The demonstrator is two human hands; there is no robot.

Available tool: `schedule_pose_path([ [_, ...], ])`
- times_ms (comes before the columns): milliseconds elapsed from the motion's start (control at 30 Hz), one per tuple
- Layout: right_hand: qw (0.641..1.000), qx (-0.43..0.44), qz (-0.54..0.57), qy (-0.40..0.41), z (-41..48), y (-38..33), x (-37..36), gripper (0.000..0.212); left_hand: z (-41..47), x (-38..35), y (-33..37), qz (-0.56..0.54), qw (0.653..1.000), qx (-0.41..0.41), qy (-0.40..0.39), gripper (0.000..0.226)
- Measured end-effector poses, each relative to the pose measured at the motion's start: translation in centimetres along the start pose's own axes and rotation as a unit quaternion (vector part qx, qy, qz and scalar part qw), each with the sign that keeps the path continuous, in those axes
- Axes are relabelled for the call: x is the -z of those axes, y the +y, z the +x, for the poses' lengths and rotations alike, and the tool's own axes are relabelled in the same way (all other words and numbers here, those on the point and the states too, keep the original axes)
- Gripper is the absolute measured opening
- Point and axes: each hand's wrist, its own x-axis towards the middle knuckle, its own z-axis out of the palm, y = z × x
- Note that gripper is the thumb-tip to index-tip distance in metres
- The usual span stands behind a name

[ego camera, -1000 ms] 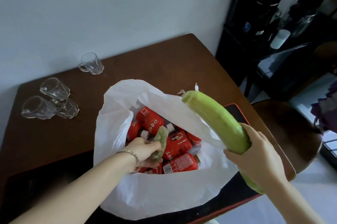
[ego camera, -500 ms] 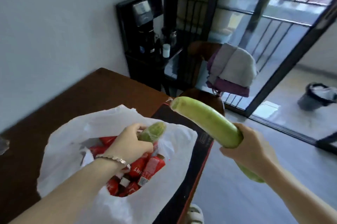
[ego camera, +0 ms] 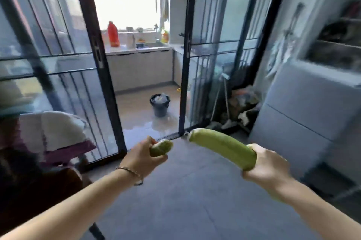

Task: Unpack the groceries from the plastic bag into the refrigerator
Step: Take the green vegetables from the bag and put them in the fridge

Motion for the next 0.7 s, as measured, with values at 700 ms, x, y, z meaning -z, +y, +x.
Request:
schedule_pose_path([
  [700,0.959,-0.2,-0.077,0.185,33.1,33.9,20.8,0.055,40.1,-31.9,43.1,-0.053,0.961,-0.232,-0.14,0.033],
])
